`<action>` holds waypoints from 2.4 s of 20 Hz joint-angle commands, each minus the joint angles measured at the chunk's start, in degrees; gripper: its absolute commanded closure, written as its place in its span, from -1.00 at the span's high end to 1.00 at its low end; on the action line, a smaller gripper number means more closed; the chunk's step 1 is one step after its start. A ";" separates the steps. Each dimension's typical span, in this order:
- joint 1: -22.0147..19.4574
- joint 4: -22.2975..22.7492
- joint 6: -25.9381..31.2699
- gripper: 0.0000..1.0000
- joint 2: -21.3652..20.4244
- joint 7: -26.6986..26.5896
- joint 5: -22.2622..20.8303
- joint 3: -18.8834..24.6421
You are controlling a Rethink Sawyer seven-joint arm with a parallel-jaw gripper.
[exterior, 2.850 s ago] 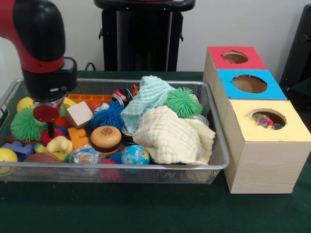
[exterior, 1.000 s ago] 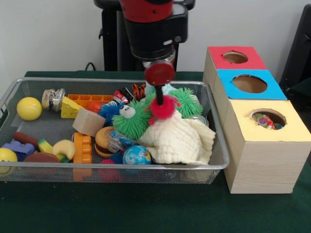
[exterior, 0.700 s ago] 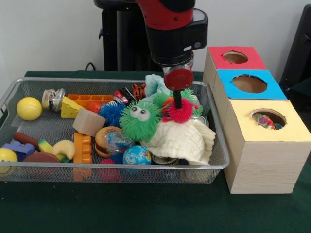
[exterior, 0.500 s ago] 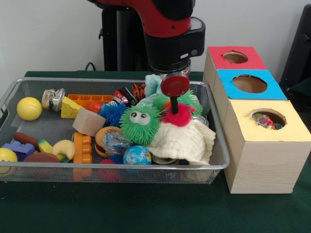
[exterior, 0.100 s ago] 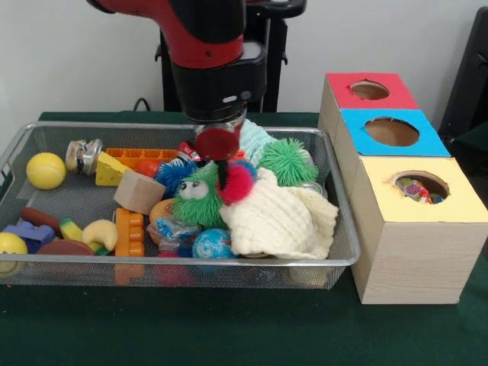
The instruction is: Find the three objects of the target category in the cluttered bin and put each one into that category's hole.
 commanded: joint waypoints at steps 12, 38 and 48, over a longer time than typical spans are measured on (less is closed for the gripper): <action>-0.49 -0.23 0.49 1.00 5.48 1.68 -2.33 0.59; -1.52 -12.74 19.92 1.00 -2.43 -3.39 -11.58 -6.01; -12.18 -18.53 13.49 1.00 8.42 -14.36 -16.90 1.57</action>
